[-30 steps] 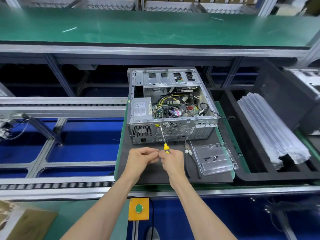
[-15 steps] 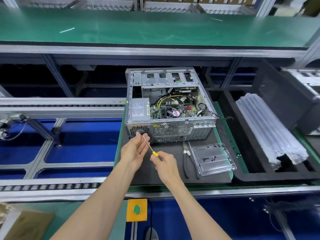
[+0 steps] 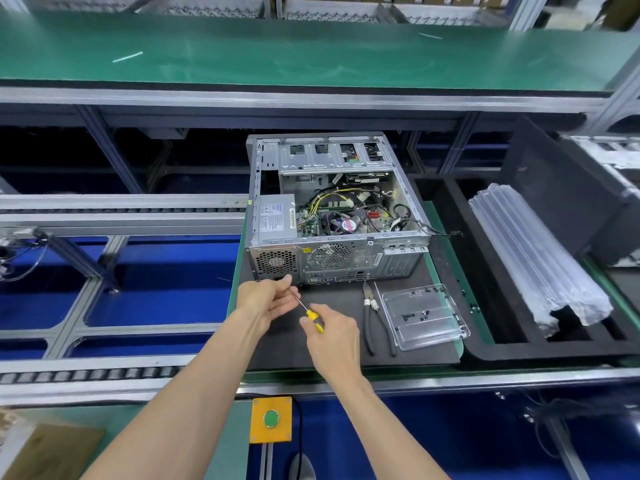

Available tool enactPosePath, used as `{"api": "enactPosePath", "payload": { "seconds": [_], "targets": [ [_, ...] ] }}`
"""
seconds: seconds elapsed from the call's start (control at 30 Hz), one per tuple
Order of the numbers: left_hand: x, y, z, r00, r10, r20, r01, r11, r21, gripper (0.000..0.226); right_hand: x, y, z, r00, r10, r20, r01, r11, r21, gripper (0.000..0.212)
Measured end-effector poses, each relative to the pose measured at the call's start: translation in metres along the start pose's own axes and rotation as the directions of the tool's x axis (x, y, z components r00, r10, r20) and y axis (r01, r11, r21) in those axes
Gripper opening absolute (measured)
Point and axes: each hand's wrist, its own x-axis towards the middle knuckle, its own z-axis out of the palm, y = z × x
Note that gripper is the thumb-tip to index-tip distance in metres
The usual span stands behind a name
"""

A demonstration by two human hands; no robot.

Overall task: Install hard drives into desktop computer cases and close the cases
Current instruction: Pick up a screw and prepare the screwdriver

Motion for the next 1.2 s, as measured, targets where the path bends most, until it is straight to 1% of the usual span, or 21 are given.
{"api": "enactPosePath", "payload": {
  "seconds": [0.07,0.1,0.2,0.33,0.6,0.83,0.93,1.1,1.2],
  "targets": [
    [0.003,-0.006,0.004,0.999,-0.025,-0.024,0.025,1.0,-0.001,0.015,-0.003,0.0,0.006,0.997,0.073,-0.017,-0.072,0.996,0.046,0.015],
    [0.004,-0.011,0.006,0.999,-0.033,-0.033,0.033,0.999,-0.014,0.014,-0.005,0.0,0.011,0.993,0.116,-0.004,-0.116,0.992,0.056,0.013],
    [0.006,-0.027,0.012,0.998,-0.06,-0.036,0.057,0.996,-0.066,0.009,-0.008,0.001,0.027,0.972,0.221,0.08,-0.224,0.974,0.028,0.017],
    [0.01,-0.036,0.018,0.997,-0.073,-0.03,0.07,0.992,-0.103,0.016,-0.005,0.0,0.039,0.946,0.297,0.131,-0.305,0.951,0.043,0.022],
    [0.024,-0.027,0.02,0.995,-0.071,-0.069,0.069,0.997,-0.032,0.016,0.013,0.002,0.04,0.928,0.349,0.133,-0.355,0.934,0.029,0.017],
    [0.034,-0.025,0.018,0.993,-0.065,-0.103,0.071,0.996,0.051,0.016,0.014,0.001,0.043,0.922,0.365,0.129,-0.369,0.929,0.012,0.014],
    [0.034,-0.026,0.018,0.99,-0.04,-0.134,0.054,0.993,0.107,0.011,0.013,-0.004,0.048,0.902,0.405,0.147,-0.417,0.907,0.056,0.015],
    [0.034,-0.029,0.016,0.994,-0.037,-0.104,0.053,0.986,0.16,0.003,0.017,-0.009,0.051,0.87,0.462,0.175,-0.481,0.873,0.086,0.022],
    [0.034,-0.03,0.01,0.994,-0.072,-0.085,0.09,0.968,0.234,0.003,0.017,-0.01,0.049,0.857,0.483,0.18,-0.503,0.86,0.084,0.031]
  ]
}}
